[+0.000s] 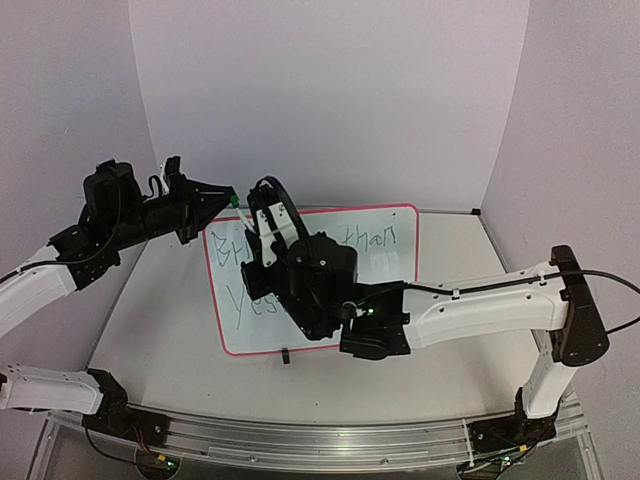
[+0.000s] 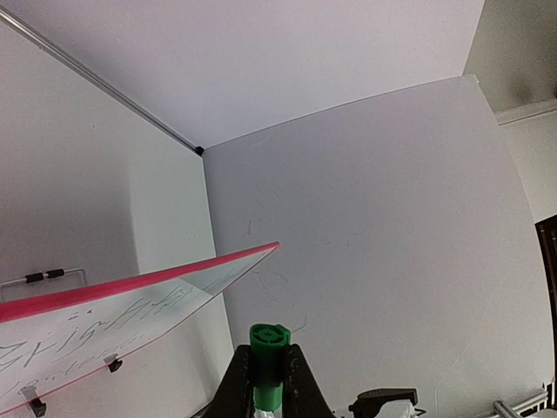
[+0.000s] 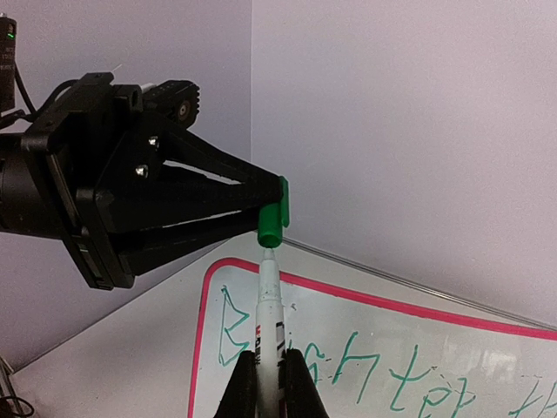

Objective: Write a sentence on the whiteboard
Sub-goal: Insert the whiteboard marker into the pen cap.

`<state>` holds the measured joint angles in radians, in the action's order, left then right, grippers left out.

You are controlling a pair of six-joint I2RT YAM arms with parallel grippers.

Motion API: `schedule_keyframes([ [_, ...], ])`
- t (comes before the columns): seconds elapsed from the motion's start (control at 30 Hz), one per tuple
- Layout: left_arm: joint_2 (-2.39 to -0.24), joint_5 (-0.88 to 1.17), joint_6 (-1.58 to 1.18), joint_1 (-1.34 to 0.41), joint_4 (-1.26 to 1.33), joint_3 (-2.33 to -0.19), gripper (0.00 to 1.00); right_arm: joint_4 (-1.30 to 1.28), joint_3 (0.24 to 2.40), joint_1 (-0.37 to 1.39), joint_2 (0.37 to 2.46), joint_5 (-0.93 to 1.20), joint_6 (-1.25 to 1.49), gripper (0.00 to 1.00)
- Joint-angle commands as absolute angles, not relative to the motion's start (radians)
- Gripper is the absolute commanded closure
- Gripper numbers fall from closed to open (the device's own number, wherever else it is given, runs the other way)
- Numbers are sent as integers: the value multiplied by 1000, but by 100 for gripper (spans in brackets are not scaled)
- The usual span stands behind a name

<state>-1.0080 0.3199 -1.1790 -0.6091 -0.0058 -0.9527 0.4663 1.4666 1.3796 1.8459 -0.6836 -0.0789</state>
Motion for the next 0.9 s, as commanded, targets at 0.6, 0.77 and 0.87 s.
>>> schedule_keyframes([
  [0.6,-991,339,-1198,-619,62,-932,100,485,1549,1374,1886,-725,-115,100],
  [0.77,-995,343,-1207,-620,73,-925,100,494,1567,1363,1907,-724,-118,100],
  [0.87,-996,344,-1213,-620,79,-920,100,530,1577,1360,1925,-729,-144,100],
])
